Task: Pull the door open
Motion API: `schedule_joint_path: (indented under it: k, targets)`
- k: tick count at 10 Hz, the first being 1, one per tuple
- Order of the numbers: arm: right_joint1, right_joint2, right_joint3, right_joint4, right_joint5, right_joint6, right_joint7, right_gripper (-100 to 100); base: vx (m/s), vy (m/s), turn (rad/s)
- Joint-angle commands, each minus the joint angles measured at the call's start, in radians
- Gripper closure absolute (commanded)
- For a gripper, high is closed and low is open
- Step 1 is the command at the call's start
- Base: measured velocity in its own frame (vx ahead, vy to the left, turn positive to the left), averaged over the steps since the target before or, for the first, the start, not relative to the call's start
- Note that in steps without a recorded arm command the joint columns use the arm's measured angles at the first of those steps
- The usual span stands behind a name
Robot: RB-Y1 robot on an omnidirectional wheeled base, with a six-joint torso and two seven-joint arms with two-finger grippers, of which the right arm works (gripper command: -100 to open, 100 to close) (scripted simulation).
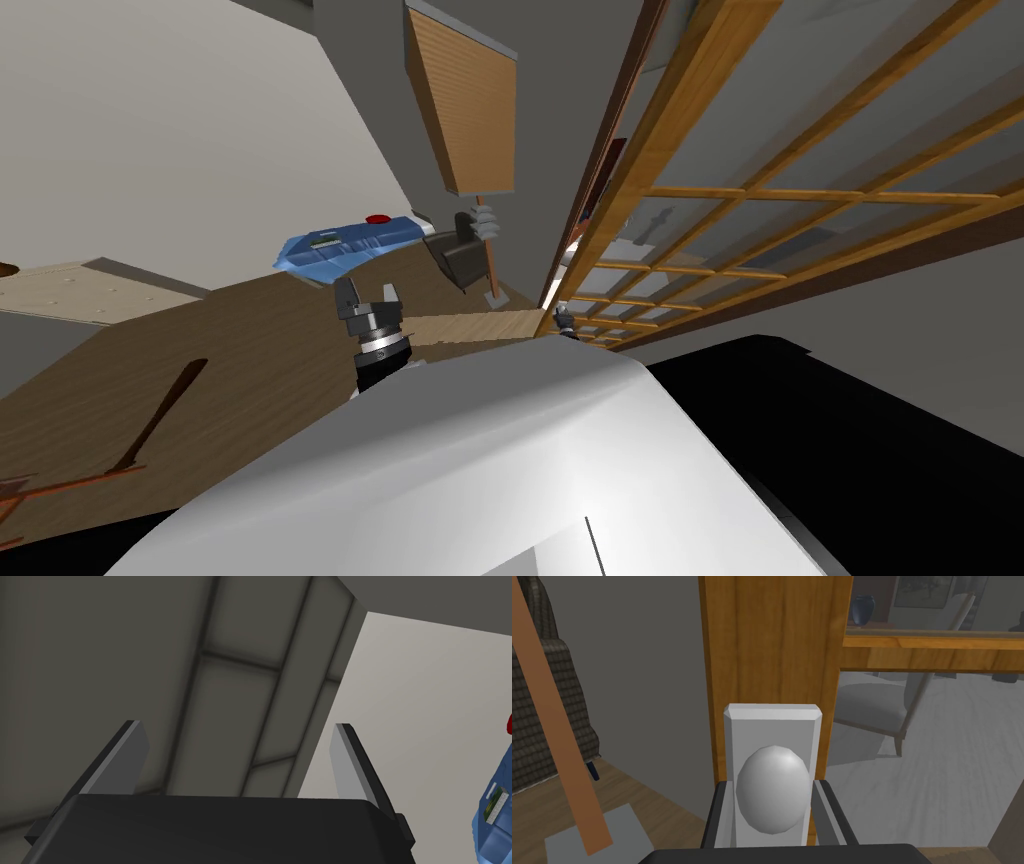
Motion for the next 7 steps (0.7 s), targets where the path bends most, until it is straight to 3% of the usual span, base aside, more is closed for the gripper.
schedule_joint_path:
  k: [1, 2, 3, 7]
  targets:
    - [0.003, -0.015, 0.02, 0.0, 0.01, -0.007, -0.027, 100, -0.197, -0.047, 0.131]
    - [0.002, -0.009, 0.012, 0.001, 0.006, -0.002, -0.015, 100, -0.084, -0.02, 0.042]
    - [0.014, -0.023, 0.036, -0.001, 0.018, -0.013, -0.039, 100, -0.152, -0.025, 0.123]
    - [0.037, -0.061, 0.082, -0.009, 0.042, -0.045, -0.087, 100, -0.219, -0.007, 0.097]
